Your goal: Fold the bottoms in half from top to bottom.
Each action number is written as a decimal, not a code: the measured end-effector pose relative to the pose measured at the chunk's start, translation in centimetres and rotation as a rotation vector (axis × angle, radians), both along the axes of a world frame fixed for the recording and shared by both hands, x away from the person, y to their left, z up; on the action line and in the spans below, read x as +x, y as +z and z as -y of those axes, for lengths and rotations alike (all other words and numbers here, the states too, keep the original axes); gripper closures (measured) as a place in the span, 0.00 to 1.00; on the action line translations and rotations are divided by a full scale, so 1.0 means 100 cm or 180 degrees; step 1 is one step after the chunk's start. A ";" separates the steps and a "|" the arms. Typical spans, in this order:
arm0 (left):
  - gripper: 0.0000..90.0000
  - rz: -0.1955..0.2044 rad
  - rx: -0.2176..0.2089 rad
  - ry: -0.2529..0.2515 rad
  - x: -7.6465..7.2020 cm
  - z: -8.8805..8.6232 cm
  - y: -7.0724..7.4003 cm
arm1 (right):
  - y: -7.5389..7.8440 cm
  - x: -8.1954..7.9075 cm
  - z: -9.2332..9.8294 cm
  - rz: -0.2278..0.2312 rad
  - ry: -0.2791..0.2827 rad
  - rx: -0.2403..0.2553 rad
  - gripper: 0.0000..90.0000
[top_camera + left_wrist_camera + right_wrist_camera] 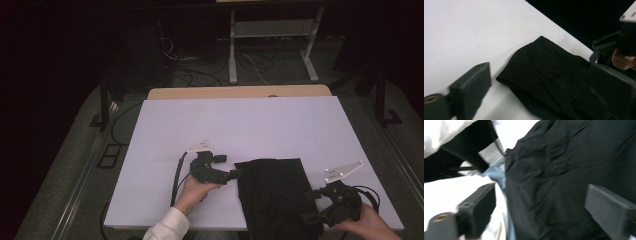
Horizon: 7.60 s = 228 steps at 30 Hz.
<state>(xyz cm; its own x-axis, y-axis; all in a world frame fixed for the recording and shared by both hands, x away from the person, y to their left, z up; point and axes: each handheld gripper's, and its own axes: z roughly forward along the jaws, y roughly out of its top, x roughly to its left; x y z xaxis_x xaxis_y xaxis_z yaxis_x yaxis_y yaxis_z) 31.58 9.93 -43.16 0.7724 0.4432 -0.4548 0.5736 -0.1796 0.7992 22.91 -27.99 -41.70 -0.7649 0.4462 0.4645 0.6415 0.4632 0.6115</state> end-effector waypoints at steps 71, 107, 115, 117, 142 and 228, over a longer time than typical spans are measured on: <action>0.03 -0.0365 0.0324 -0.0279 0.047 0.037 -0.019 | -0.016 0.128 0.019 0.0253 -0.0626 -0.0265 0.12; 0.91 -0.0284 0.0679 -0.0473 0.038 0.036 -0.014 | -0.020 0.131 0.020 -0.0029 -0.0589 -0.0199 0.95; 0.91 -0.0030 0.0935 -0.0529 0.036 0.030 0.005 | -0.012 0.132 0.009 0.0011 -0.0633 -0.0171 0.95; 0.91 0.0035 0.1017 -0.0522 0.038 0.027 0.014 | -0.010 0.134 0.004 0.0022 -0.0615 -0.0172 0.95; 0.91 0.0470 0.1554 -0.0365 0.096 0.000 0.045 | -0.004 0.194 -0.045 0.0004 -0.0924 -0.0190 0.95; 0.28 0.0099 0.0996 0.0537 0.162 -0.027 0.001 | -0.018 0.250 -0.074 0.0551 -0.1369 -0.0262 0.21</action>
<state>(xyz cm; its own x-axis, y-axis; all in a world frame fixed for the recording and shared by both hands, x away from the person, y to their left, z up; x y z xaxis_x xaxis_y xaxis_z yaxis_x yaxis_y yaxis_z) 47.79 12.64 -43.07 0.6878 0.6799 -0.2543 0.5923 -0.3231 0.7381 47.94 -20.54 -43.45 -0.5657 0.7696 0.2962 0.6775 0.2290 0.6989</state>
